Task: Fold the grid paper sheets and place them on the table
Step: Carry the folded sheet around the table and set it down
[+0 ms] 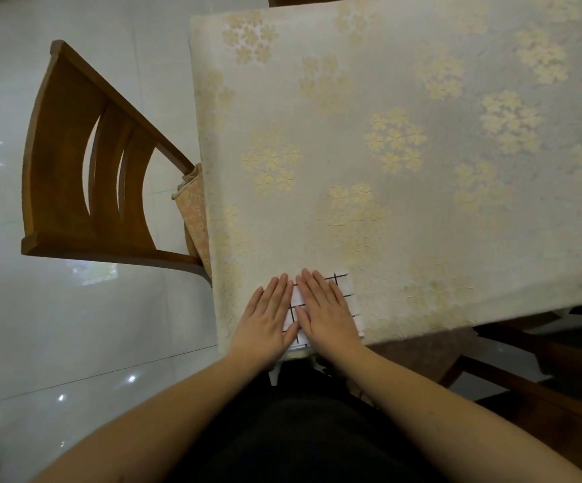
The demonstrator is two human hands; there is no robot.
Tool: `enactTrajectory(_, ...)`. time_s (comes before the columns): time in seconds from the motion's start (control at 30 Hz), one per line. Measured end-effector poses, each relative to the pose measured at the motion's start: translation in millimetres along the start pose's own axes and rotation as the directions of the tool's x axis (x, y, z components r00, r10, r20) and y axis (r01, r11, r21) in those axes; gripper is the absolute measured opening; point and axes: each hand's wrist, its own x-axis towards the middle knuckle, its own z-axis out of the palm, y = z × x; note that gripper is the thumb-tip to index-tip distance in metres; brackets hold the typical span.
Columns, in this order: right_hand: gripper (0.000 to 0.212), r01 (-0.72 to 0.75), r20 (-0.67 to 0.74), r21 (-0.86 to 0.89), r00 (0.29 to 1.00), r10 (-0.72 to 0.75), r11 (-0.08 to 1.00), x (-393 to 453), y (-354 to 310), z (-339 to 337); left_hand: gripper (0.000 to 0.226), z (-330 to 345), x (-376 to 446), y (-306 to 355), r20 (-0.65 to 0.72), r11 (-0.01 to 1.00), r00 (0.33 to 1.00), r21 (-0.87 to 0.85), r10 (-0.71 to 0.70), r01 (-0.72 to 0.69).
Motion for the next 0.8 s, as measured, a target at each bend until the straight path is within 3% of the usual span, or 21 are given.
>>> enactTrajectory(0.37,0.076,-0.025,0.056,-0.095,0.998,0.031,0.995,-10,51,0,0.104,-6,-8,-22,0.070,0.999,0.998,0.032,-0.005,0.002)
enactTrajectory(0.8,0.076,-0.011,0.071,-0.049,0.997,0.015,0.999,-9,52,-5,0.095,-19,-20,-51,0.179,0.978,0.976,0.148,0.121,-0.148)
